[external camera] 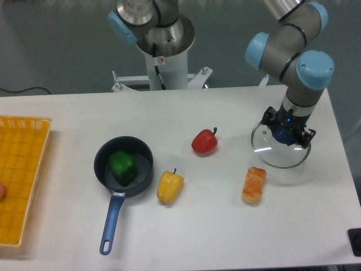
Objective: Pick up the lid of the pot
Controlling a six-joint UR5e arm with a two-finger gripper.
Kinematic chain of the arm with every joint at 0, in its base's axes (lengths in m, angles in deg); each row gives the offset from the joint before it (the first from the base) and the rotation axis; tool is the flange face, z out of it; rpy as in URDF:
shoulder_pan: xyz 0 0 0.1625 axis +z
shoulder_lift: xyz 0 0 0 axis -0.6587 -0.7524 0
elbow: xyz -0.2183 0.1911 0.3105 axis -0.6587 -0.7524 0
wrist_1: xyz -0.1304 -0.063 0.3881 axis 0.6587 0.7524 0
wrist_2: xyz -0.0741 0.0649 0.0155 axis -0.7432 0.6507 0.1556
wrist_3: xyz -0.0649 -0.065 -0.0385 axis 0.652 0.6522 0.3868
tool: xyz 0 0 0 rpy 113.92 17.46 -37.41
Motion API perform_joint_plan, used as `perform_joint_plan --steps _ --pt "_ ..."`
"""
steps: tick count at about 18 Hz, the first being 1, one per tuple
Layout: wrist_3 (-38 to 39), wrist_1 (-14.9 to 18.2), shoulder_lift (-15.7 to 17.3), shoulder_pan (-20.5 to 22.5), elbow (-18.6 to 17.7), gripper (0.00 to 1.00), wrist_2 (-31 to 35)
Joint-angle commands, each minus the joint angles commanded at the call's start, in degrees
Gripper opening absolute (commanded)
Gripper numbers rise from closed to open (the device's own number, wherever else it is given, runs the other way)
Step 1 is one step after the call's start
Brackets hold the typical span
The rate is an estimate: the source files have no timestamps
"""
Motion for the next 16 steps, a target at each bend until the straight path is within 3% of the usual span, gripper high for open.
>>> perform_joint_plan --steps 6,16 --pt "3.0 0.3 0.2 -3.0 -0.3 0.55 0.0" --pt "12.2 5.9 5.5 -10.9 -0.3 0.55 0.1"
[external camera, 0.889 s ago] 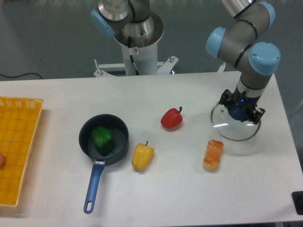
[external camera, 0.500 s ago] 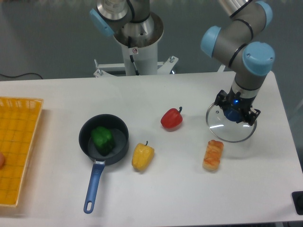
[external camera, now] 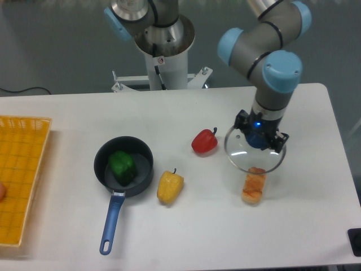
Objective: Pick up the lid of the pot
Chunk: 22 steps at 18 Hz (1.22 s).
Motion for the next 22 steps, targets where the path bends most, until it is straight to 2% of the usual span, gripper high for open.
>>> perform_joint_plan --steps 10,22 --pt "0.4 0.1 -0.2 -0.8 0.7 0.55 0.0" --pt "-0.4 -0.8 -1.8 2.2 1.4 0.55 -0.2"
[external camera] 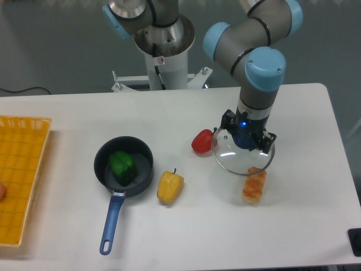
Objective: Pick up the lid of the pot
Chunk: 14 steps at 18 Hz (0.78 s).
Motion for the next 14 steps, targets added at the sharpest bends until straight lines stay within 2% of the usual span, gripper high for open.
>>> perform_joint_plan --steps 5,14 --pt "0.0 -0.5 -1.6 0.4 0.8 0.55 0.0" --pt "0.0 -0.6 -2.1 0.9 0.9 0.55 0.0"
